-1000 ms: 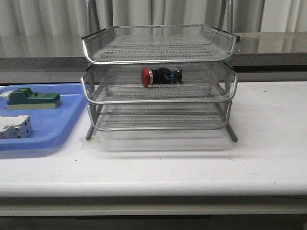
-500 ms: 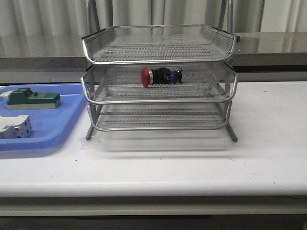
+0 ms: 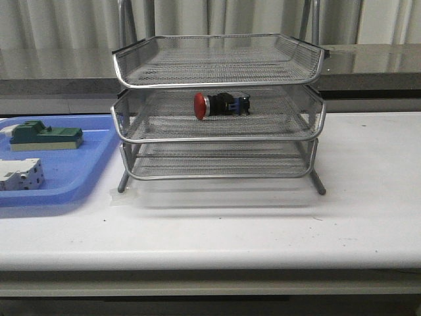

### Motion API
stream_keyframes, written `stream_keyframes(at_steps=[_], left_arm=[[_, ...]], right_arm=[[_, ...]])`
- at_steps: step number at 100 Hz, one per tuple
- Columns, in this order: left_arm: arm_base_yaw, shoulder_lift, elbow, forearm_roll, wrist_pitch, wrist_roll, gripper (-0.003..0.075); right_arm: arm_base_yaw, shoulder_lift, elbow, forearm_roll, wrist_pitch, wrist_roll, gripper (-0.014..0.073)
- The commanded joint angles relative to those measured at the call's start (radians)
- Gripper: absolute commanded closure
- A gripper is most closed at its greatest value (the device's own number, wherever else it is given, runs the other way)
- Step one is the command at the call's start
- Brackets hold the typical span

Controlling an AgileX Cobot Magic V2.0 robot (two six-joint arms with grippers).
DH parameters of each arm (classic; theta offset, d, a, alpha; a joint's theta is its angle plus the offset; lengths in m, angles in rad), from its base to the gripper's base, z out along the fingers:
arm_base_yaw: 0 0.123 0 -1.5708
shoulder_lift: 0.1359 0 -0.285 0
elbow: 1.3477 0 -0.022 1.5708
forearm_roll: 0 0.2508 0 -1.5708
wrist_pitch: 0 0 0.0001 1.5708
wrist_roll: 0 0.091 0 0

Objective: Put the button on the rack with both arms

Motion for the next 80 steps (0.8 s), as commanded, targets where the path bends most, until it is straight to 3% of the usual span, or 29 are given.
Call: stream_keyframes(at_steps=[1,19,36,41,80], left_arm=[[0.003,0.006,-0.027,-0.011,-0.088,-0.008,0.074],[0.003,0.004,-0.023,0.037,-0.086,-0.045,0.074],[0.003,-0.053,0.027,0.329,-0.088,-0.414,0.074],[0.003,-0.076,0.048,0.364,-0.088,-0.461,0.074],[0.003,-0.324,0.263,0.364,-0.094,-0.48,0.074]], right_arm=[[-0.005,-0.02,-0.017,-0.001,-0.085,0.001,0.0654],[-0.005,-0.02,-0.017,-0.001,-0.085,0.001,0.0654],[-0.005,-0.02,-0.017,-0.001,-0.085,0.001,0.0654],[-0.005,-0.02,-0.017,-0.001,-0.085,0.001,0.0654],[-0.005,-0.02,-0.017,-0.001,-0.085,0.001,0.0654]])
